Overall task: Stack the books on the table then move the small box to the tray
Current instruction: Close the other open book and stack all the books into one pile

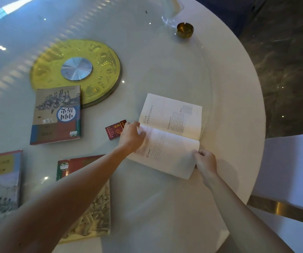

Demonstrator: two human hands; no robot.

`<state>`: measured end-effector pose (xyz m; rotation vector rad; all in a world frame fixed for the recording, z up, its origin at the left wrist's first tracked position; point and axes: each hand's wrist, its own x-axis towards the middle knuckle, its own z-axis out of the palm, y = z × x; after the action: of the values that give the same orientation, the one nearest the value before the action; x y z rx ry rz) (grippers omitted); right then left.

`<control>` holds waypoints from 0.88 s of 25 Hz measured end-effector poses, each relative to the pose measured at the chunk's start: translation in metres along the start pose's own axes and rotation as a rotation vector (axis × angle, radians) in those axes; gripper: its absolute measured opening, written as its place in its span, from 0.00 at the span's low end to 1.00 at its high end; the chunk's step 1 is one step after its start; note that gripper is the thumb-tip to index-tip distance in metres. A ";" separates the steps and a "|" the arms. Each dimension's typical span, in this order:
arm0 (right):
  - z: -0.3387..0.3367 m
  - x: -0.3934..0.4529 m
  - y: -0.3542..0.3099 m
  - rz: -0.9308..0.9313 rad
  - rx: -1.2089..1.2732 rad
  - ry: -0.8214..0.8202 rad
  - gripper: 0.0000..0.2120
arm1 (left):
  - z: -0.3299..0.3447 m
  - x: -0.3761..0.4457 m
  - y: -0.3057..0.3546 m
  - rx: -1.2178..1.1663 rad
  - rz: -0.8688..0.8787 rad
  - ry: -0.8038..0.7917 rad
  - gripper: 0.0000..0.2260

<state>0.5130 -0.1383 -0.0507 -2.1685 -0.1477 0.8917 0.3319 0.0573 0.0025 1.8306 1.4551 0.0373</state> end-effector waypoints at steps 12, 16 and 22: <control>0.005 -0.096 0.005 0.049 0.139 -0.036 0.04 | -0.050 -0.093 -0.092 -0.331 -0.163 -0.117 0.18; 0.003 -0.098 0.008 0.256 0.464 -0.205 0.10 | -0.064 -0.094 -0.104 -0.696 -0.328 -0.191 0.16; 0.014 -0.074 0.008 0.365 0.556 -0.240 0.12 | -0.040 -0.089 -0.093 -0.709 -0.370 -0.193 0.16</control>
<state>0.4468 -0.1627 -0.0221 -1.5864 0.3536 1.2285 0.2072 0.0086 0.0147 0.9584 1.3854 0.1653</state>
